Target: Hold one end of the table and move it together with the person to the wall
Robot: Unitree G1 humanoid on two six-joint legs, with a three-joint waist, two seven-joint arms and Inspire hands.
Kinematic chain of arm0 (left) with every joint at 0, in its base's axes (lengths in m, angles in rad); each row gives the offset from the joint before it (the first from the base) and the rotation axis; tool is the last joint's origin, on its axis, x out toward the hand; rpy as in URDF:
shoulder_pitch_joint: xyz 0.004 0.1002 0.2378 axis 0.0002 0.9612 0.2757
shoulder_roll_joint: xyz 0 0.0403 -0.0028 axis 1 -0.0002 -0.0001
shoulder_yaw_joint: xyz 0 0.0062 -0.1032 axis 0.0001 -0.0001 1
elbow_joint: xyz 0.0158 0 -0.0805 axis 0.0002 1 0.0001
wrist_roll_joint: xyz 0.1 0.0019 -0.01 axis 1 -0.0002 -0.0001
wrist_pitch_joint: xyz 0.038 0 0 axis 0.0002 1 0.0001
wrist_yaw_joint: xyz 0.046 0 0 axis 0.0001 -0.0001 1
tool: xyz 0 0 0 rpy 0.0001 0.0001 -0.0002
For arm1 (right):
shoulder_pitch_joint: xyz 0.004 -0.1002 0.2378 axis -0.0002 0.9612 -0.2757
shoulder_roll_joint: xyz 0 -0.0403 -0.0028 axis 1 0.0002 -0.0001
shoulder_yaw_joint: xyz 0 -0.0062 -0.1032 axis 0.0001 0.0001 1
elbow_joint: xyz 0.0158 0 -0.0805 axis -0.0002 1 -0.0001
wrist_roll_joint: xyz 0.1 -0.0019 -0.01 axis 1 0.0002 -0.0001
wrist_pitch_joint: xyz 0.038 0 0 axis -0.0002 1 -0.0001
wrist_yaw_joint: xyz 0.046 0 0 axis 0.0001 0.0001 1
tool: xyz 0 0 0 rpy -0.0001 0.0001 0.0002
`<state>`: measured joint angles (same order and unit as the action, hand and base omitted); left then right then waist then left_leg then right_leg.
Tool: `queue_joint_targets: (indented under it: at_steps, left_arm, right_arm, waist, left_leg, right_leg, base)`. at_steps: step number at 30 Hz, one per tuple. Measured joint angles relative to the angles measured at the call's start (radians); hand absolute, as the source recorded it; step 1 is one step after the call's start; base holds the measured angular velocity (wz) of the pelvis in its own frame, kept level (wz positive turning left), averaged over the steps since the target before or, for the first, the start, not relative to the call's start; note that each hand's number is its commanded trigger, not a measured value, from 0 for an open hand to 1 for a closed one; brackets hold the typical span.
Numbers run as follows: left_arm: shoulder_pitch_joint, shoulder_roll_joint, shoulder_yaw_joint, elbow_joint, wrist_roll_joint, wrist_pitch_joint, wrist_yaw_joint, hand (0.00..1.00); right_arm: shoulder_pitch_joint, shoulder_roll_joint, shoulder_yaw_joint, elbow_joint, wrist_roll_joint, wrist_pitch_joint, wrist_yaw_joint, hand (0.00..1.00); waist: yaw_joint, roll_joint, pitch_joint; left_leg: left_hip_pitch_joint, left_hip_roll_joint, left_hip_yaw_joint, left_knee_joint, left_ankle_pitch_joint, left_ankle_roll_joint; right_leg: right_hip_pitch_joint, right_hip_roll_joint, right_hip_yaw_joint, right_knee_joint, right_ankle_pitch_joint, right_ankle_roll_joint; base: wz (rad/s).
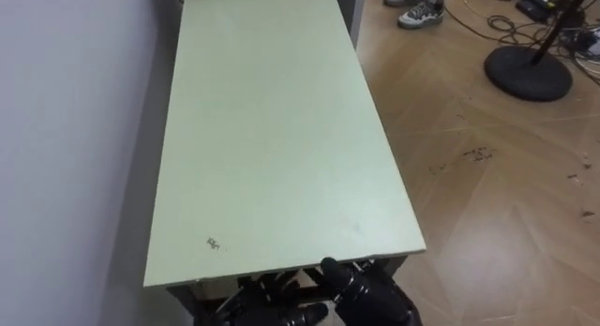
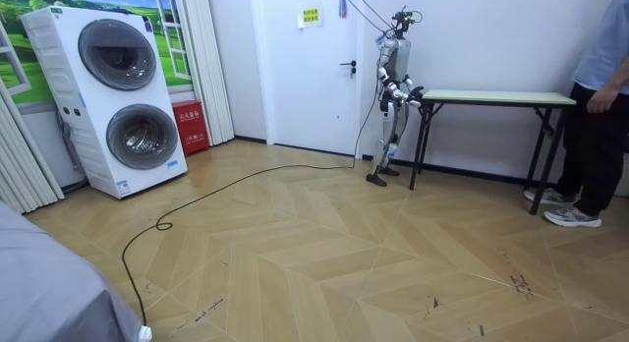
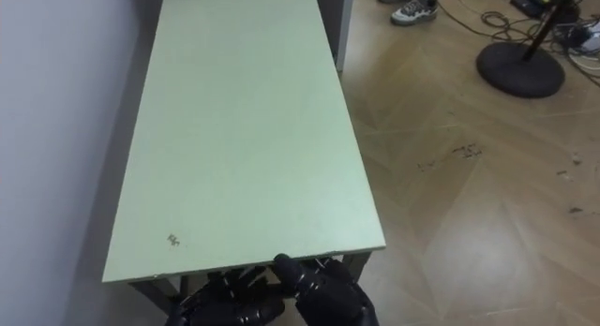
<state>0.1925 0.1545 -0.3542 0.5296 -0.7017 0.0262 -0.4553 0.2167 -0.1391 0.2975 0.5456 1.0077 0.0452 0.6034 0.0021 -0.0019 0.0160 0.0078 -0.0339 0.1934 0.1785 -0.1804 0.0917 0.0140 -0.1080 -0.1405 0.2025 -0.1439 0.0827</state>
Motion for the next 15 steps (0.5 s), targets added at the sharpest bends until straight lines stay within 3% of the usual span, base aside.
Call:
queue_joint_targets:
  at_steps: [4, 7, 10, 15]
  left_arm:
    - [-0.005, 0.021, -0.002, 0.014, 0.012, 0.000, -0.009, 0.00]
    - [-0.006, 0.032, 0.001, 0.028, 0.094, 0.000, -0.009, 0.00]
    - [-0.006, 0.039, 0.015, 0.048, 0.192, 0.003, -0.008, 0.00]
    - [-0.009, 0.049, 0.021, 0.106, 0.227, 0.010, 0.040, 0.00]
  right_arm:
    - [0.000, -0.031, 0.011, 0.002, -0.037, 0.000, 0.000, 0.00]
    - [0.001, -0.060, 0.014, 0.002, -0.090, 0.000, -0.001, 0.00]
    - [-0.002, -0.064, 0.012, 0.008, -0.181, 0.000, -0.001, 0.00]
    - [-0.021, -0.061, -0.008, 0.120, -0.323, -0.001, -0.051, 0.00]
  waist:
    - [0.001, 0.003, -0.0010]
    - [0.001, 0.006, -0.0031]
    - [0.002, 0.003, -0.0038]
    - [-0.003, -0.005, -0.0064]
  left_leg:
    - [0.000, 0.009, 0.000, 0.003, -0.004, -0.007]
    - [-0.002, 0.014, 0.001, 0.003, -0.006, -0.011]
    - [-0.003, 0.019, 0.008, 0.003, -0.008, -0.015]
    - [-0.002, 0.021, 0.009, 0.004, -0.009, -0.016]
  right_leg:
    - [-0.001, 0.008, 0.000, 0.000, 0.000, 0.000]
    - [-0.012, 0.012, -0.002, 0.000, 0.000, 0.000]
    - [-0.010, 0.017, -0.004, 0.000, 0.002, -0.004]
    - [-0.008, 0.020, 0.000, -0.001, 0.002, -0.004]
  base:
    - [-0.05]
    - [-0.03]
    - [-0.07]
    - [-0.01]
